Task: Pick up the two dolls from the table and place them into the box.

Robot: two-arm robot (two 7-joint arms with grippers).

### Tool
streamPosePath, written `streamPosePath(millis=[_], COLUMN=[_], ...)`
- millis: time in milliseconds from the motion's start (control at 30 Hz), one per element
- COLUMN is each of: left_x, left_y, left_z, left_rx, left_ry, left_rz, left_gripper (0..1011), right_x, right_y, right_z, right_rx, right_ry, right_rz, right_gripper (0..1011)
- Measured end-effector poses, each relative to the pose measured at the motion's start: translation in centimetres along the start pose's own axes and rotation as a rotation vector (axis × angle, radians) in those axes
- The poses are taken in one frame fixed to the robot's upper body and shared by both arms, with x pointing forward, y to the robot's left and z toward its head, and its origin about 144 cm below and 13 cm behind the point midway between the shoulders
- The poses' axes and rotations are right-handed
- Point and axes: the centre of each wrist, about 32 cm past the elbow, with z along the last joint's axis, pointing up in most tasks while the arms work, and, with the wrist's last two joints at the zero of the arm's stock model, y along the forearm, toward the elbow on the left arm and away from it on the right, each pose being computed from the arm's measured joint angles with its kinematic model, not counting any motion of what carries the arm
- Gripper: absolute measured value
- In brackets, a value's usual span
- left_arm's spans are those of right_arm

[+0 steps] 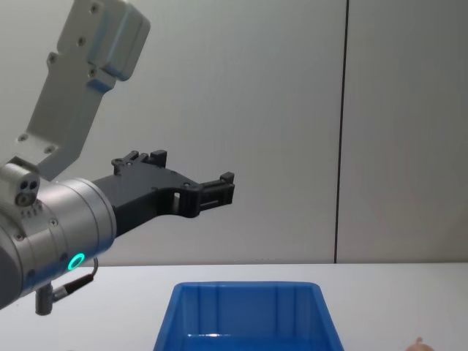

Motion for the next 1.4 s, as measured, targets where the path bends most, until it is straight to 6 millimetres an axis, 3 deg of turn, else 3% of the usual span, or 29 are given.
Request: streamPosePath(millis=[433,1000,1167,1400], left_x=[0.0,0.0,0.0,0.0], left_y=[0.0,0.0,0.0,0.0], left_z=[0.0,0.0,0.0,0.0], left_rx=[0.0,0.0,0.0,0.0], left_ry=[0.0,0.0,0.0,0.0], left_rz=[0.0,0.0,0.0,0.0], left_gripper=[1001,1001,1001,1001], right_x=[-0.9,-1.9,-2.1,-2.3], right_y=[1.3,5.2,5.8,6.4], right_z=[-0.9,-1.0,-1.0,-0.9], right_rx=[-0.055,-0.058,-0.057,-0.055], right_ry=[-0.019,-0.06,-0.068,-0.076], right_rz=[0.008,0.006,0.002,-0.002], right_gripper=[1001,999,921,707])
